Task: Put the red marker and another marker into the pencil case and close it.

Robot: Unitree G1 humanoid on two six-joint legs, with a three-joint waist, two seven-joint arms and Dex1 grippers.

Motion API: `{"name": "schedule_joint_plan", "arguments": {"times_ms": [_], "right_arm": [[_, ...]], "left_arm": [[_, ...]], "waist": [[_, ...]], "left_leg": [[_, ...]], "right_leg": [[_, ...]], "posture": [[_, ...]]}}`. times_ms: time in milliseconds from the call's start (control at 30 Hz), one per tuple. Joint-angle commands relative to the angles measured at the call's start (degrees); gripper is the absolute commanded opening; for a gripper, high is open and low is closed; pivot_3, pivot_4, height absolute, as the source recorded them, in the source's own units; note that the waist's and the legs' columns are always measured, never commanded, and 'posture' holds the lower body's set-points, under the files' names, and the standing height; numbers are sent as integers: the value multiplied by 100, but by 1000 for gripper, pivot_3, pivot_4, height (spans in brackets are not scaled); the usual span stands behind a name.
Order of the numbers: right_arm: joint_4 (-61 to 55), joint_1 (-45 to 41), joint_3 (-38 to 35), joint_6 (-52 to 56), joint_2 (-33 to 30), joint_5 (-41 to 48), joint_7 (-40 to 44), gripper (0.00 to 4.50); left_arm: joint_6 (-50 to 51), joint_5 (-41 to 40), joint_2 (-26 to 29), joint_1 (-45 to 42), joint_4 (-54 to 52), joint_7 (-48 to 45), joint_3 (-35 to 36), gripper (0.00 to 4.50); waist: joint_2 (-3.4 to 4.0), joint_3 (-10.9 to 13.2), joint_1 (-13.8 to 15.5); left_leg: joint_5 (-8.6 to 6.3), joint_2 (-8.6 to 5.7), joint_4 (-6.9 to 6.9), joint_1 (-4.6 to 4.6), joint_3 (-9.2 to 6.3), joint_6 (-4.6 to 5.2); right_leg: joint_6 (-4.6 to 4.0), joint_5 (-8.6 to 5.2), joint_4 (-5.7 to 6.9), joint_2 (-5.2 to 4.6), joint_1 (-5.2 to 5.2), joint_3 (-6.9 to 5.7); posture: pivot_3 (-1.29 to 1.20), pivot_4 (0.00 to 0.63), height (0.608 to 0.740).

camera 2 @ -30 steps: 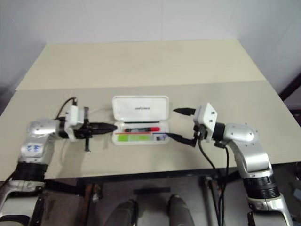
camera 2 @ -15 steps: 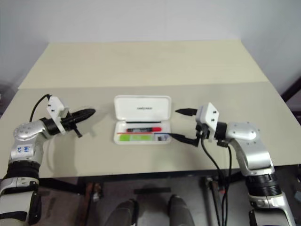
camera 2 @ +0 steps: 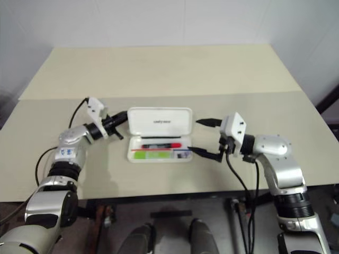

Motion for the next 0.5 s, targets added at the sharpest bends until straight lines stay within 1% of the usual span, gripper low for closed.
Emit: {"name": "schedule_joint_plan", "arguments": {"times_ms": [33, 233, 300, 400, 500], "right_arm": [[-210, -5, -68, -111, 43, 91, -45, 4500], [-297, 96, -75, -102, 83, 93, -105, 4500], [-392, 168, -81, -59, 105, 116, -163, 4500], [-525, 254, -114, 8, 97, 162, -210, 4500], [-628, 312, -156, 84, 66, 210, -244, 4500]], "left_arm": [[-300, -89, 70, -54, -90, -434, 32, 44], [-547, -186, 112, 87, -267, -1021, 53, 44], [-763, -214, 169, 236, -492, -1503, -53, 44], [-846, -194, 231, 360, -708, -1930, -162, 44], [-995, -30, 353, 495, -910, -2357, -441, 44]], "waist": [[0, 0, 1], [0, 0, 6], [0, 0, 7], [0, 0, 8], [0, 0, 35]], "left_leg": [[0, 0, 1, 1, 0, 0], [0, 0, -2, 0, -1, 0], [0, 0, -4, 0, -1, 0], [-1, 0, -6, -1, -1, -1], [-1, 0, -3, 0, -1, -1]], "right_leg": [[0, 0, 1, 0, 1, 0], [0, 0, 0, 0, 1, 0], [0, 0, -2, 0, 1, 0], [-1, 0, -6, 0, 0, 0], [-1, 0, -6, 0, 2, 0]], "posture": [[0, 150, 740], [0, 150, 740], [0, 150, 740], [0, 150, 740], [0, 150, 740]]}}
